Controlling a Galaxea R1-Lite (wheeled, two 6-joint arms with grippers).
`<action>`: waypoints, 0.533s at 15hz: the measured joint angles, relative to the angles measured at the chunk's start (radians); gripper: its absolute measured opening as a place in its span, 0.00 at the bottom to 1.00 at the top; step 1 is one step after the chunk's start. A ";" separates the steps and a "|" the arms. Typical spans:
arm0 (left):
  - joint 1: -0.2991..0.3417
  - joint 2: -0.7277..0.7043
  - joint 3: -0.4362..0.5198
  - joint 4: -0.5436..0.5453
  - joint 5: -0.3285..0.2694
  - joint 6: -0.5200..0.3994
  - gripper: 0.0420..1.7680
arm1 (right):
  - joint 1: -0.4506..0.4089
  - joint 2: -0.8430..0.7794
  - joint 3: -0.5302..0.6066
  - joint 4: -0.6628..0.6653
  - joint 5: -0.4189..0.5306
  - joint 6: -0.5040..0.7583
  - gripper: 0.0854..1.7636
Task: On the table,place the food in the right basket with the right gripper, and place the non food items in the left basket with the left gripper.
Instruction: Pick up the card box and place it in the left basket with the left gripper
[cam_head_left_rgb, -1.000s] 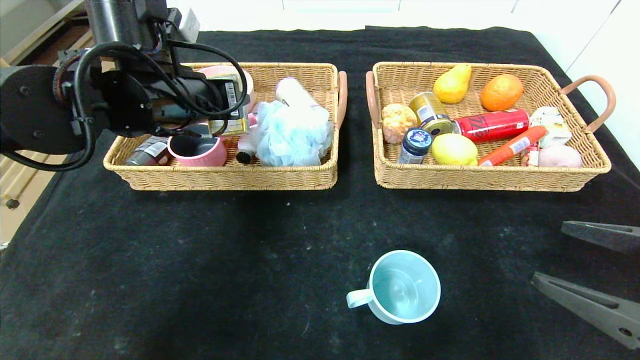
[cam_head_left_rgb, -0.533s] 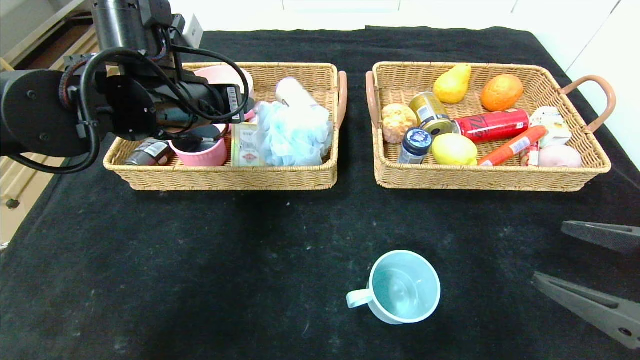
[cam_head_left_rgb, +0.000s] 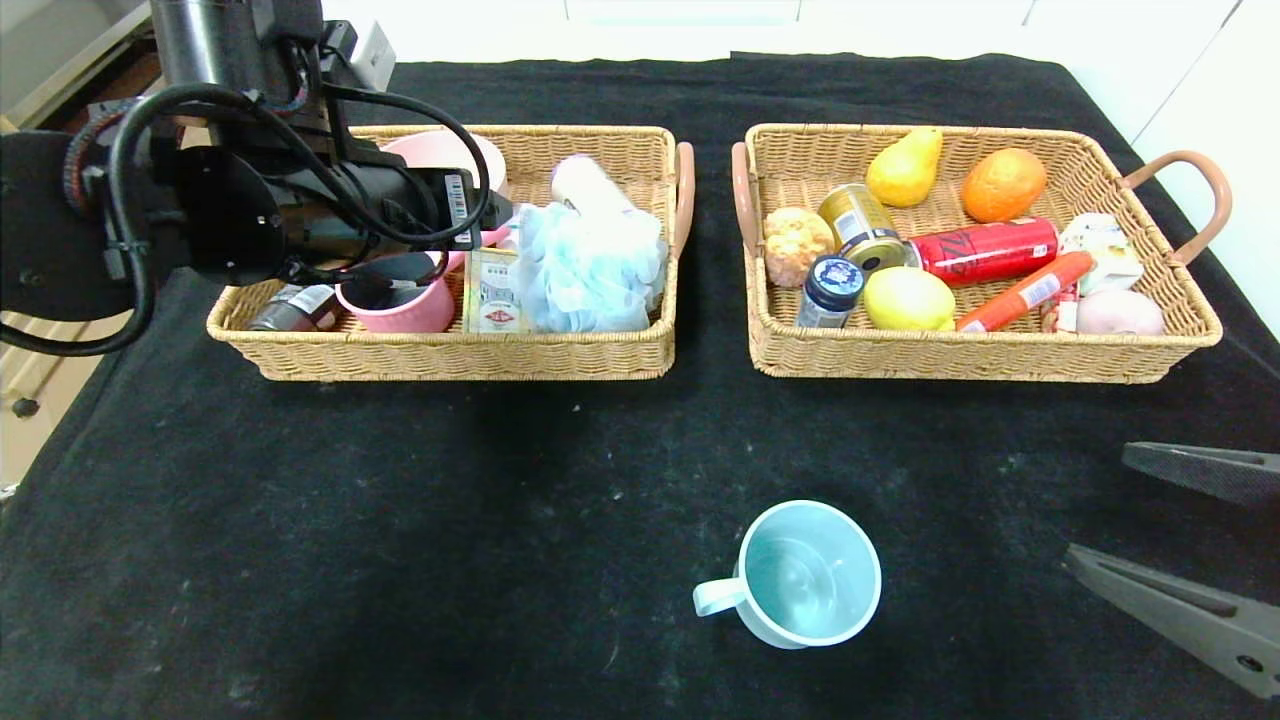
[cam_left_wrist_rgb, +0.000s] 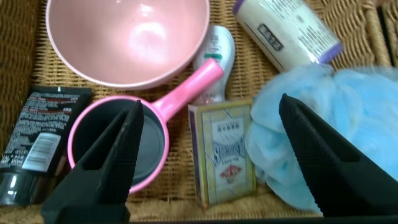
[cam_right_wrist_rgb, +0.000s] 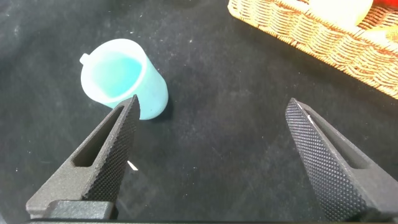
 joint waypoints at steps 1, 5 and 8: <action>-0.017 -0.022 0.008 0.032 0.000 0.000 0.90 | 0.000 0.000 0.000 0.000 0.000 0.000 0.97; -0.140 -0.112 0.039 0.124 -0.014 0.000 0.93 | 0.000 -0.001 0.001 0.000 0.000 0.000 0.97; -0.271 -0.148 0.095 0.148 -0.023 0.003 0.94 | 0.000 -0.006 0.001 0.000 0.000 0.000 0.97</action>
